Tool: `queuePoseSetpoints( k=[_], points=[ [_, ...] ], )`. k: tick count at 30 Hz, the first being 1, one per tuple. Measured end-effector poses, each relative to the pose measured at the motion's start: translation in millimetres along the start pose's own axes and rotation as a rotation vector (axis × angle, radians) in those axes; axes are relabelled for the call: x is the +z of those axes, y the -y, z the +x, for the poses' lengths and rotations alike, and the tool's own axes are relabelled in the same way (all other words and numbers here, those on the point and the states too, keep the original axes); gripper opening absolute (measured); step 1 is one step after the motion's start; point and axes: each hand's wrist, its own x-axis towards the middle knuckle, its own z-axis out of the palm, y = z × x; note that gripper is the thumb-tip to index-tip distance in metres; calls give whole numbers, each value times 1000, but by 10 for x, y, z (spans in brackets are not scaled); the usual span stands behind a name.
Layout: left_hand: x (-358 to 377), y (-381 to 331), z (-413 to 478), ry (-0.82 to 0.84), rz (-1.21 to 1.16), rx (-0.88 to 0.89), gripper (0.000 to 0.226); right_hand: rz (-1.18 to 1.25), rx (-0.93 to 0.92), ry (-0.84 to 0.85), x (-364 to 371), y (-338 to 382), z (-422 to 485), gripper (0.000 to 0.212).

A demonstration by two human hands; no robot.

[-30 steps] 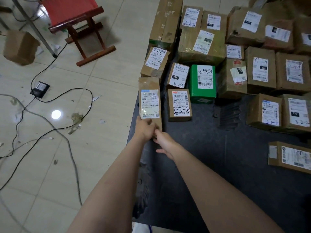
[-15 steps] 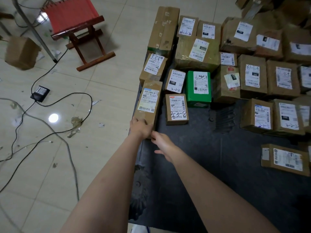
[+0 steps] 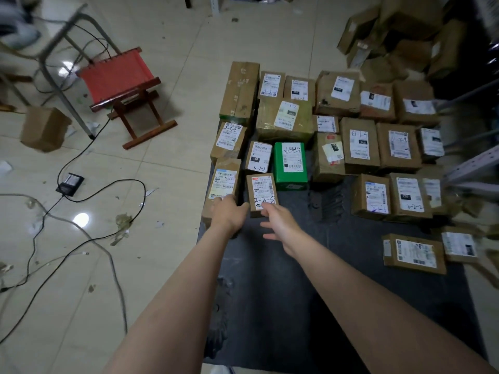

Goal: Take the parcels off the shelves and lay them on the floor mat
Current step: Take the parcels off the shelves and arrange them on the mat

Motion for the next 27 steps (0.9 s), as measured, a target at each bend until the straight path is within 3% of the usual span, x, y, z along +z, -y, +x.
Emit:
queuePoseSetpoints(
  k=[6, 11, 20, 27],
  points=[
    [-427, -1093, -674, -21, -66, 197, 45, 5, -191, -78, -681, 772, -833, 13],
    [-895, -2347, -1546, -40, -48, 447, 44, -116, -391, -173, -1429, 1500, -1768, 41],
    [-1979, -4855, -3759, -155, -45, 1041, 38, -311, -828, -591, -3238, 2941, -4441, 36],
    [-2710, -6218, -6064, -244, -3, 1509, 39, -391, -1087, -1011, -4236, 3355, -6905, 26]
  ],
)
